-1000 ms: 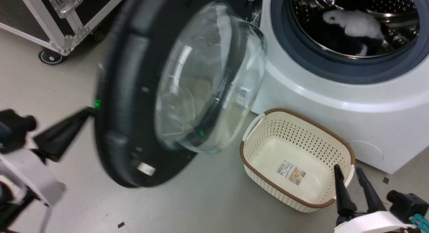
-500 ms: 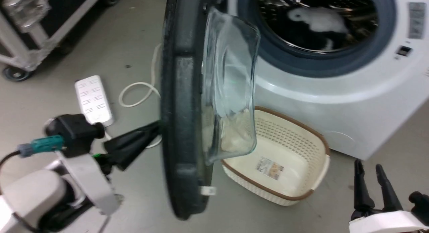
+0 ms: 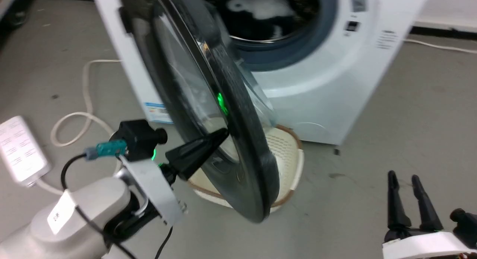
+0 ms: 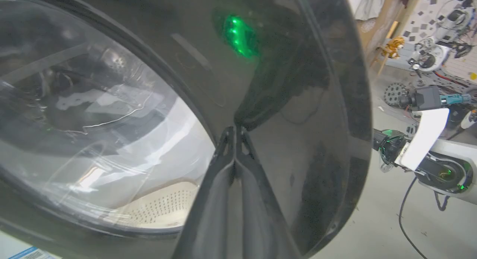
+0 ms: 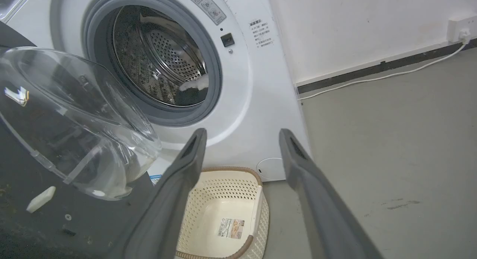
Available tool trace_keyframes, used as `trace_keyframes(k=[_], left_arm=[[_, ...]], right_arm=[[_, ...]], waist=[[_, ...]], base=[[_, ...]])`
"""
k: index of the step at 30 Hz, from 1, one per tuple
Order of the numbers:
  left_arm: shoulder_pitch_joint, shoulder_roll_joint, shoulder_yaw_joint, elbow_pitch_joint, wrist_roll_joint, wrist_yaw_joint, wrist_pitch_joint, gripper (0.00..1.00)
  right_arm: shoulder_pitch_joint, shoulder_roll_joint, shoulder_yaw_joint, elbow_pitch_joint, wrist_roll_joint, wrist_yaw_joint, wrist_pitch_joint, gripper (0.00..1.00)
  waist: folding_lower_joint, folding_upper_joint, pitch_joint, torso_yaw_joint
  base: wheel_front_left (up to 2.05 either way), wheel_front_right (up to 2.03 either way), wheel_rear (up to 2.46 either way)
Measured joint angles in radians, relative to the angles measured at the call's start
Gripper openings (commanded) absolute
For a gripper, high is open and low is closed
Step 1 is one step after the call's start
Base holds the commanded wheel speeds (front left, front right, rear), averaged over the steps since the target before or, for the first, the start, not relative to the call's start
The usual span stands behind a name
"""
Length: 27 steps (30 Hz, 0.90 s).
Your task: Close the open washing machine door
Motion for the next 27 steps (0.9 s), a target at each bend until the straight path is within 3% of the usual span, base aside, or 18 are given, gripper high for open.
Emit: trace_keyframes(k=[3,12,15,21,27], left_arm=[[-0.013,-0.028,0.006,0.045,-0.004,0.000,-0.001,0.00],[-0.102,-0.181,0.052,0.335,-0.053,0.002,-0.008,0.00],[-0.136,-0.223,0.074,0.418,-0.070,0.019,-0.008,0.00],[-0.209,-0.289,0.106,0.536,-0.078,0.053,-0.007,0.00],[-0.236,-0.334,0.128,0.593,-0.082,0.051,-0.008,0.00]], right_arm=[[0.000,0.000,0.018,-0.008,0.005,0.000,0.000,1.00],[0.000,0.000,0.072,-0.041,0.061,0.000,0.000,1.00],[0.000,0.000,0.074,-0.047,0.063,0.000,0.000,1.00],[0.000,0.000,0.074,-0.054,0.070,0.000,0.000,1.00],[0.000,0.000,0.066,-0.053,0.070,0.000,0.000,1.00]], waist=[[0.0000,0.0000,0.005,-0.036],[0.0000,0.0000,0.043,-0.180],[0.0001,0.0000,0.056,-0.210],[0.0001,0.0001,0.081,-0.245],[0.0001,0.0001,0.073,-0.235]], base=[[0.00,0.00,0.00],[0.00,0.00,0.00],[0.00,0.00,0.00],[0.00,0.00,0.00],[0.00,0.00,0.00]])
